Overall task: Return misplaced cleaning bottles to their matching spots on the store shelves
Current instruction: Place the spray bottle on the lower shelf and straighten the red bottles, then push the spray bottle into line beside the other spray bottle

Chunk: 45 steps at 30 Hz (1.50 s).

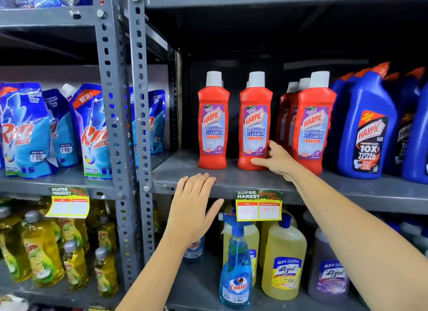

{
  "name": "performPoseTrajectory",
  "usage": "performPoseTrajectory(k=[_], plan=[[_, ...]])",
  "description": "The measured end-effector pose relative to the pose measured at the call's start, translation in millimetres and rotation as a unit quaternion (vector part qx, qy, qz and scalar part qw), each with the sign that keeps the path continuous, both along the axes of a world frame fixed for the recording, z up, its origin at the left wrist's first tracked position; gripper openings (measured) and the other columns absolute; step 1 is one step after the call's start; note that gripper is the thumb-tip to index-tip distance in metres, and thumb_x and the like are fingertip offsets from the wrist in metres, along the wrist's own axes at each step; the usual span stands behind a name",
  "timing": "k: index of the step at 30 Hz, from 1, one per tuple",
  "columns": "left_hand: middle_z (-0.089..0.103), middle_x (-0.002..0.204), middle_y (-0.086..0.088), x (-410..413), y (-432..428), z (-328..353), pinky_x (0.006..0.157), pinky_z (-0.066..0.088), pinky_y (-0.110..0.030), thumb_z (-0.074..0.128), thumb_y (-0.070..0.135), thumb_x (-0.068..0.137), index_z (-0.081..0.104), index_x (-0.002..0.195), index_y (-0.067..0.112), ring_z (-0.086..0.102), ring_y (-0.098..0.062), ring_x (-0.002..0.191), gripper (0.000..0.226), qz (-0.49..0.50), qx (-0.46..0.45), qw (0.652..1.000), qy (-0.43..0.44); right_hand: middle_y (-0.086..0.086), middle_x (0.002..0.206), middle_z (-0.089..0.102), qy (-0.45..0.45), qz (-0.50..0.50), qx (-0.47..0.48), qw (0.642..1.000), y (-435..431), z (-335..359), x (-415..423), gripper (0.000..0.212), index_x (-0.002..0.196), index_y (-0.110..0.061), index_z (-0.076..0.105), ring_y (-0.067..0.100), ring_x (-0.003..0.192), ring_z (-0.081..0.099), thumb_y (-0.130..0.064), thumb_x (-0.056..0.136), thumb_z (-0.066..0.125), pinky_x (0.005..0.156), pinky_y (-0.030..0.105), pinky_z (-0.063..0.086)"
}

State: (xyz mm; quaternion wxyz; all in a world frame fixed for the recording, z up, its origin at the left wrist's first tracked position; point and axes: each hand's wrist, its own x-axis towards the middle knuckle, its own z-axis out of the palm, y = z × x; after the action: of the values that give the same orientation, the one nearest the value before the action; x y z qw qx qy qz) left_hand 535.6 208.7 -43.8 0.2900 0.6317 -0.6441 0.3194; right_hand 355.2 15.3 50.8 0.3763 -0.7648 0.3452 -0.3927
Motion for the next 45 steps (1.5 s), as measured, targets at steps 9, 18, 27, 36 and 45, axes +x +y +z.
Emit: performPoseTrajectory(k=[9, 18, 27, 36, 45], plan=[[0.054, 0.134, -0.008, -1.3, 2.1, 1.7, 0.109, 0.029, -0.046, 0.035, 0.046, 0.098, 0.050, 0.133, 0.010, 0.044, -0.026, 0.126, 0.052, -0.004, 0.005, 1.000, 0.006, 0.010, 0.136, 0.058, -0.005, 0.008, 0.010, 1.000, -4.6, -1.9, -0.8, 0.067, 0.137, -0.011, 0.044, 0.020, 0.120, 0.057, -0.008, 0.079, 0.077, 0.103, 0.039, 0.046], [0.051, 0.137, -0.007, 5.5, 1.1, 0.8, 0.111, 0.026, -0.044, 0.038, 0.046, 0.098, 0.047, 0.136, 0.010, 0.041, -0.026, 0.128, 0.053, -0.009, 0.007, 1.000, -0.023, 0.008, 0.133, 0.058, 0.021, -0.017, 0.009, 1.000, -1.4, -3.5, -0.3, 0.069, 0.134, -0.013, 0.043, 0.021, 0.120, 0.056, -0.020, 0.077, 0.081, 0.102, 0.038, 0.047], [0.026, 0.157, -0.012, 2.0, 6.4, -9.1, 0.119, 0.009, -0.046, 0.041, 0.042, 0.100, 0.029, 0.149, 0.007, 0.014, -0.025, 0.147, 0.062, -0.009, -0.001, 1.000, -0.021, -0.012, 0.062, 0.054, -0.289, -0.237, -0.310, 0.875, 71.0, -2.8, -18.1, 0.016, 0.092, -0.010, 0.062, 0.003, 0.053, 0.050, -0.021, 0.082, 0.061, 0.059, 0.028, 0.046], [0.030, 0.154, -0.016, 15.0, 32.8, -143.9, 0.112, 0.029, -0.042, 0.041, 0.031, 0.101, 0.046, 0.140, 0.006, 0.030, -0.029, 0.141, 0.046, -0.064, 0.078, 0.993, 0.069, -0.003, 0.065, 0.055, -0.209, -0.133, -0.241, 0.938, 146.2, -172.0, -12.0, 0.023, 0.107, -0.024, 0.052, 0.012, 0.056, 0.048, -0.024, 0.084, 0.054, 0.058, 0.024, 0.045], [-0.017, 0.154, 0.007, 24.6, 49.4, -273.4, 0.117, -0.004, -0.036, -0.022, 0.077, 0.065, 0.001, 0.154, 0.022, -0.009, -0.015, 0.147, 0.107, 0.020, 0.452, 0.886, 0.104, 0.006, 0.125, 0.050, 0.138, -0.127, -0.036, 0.982, 118.1, -276.1, -9.7, 0.067, 0.136, -0.011, 0.043, 0.021, 0.118, 0.051, -0.034, 0.081, 0.074, 0.095, 0.029, 0.042]])
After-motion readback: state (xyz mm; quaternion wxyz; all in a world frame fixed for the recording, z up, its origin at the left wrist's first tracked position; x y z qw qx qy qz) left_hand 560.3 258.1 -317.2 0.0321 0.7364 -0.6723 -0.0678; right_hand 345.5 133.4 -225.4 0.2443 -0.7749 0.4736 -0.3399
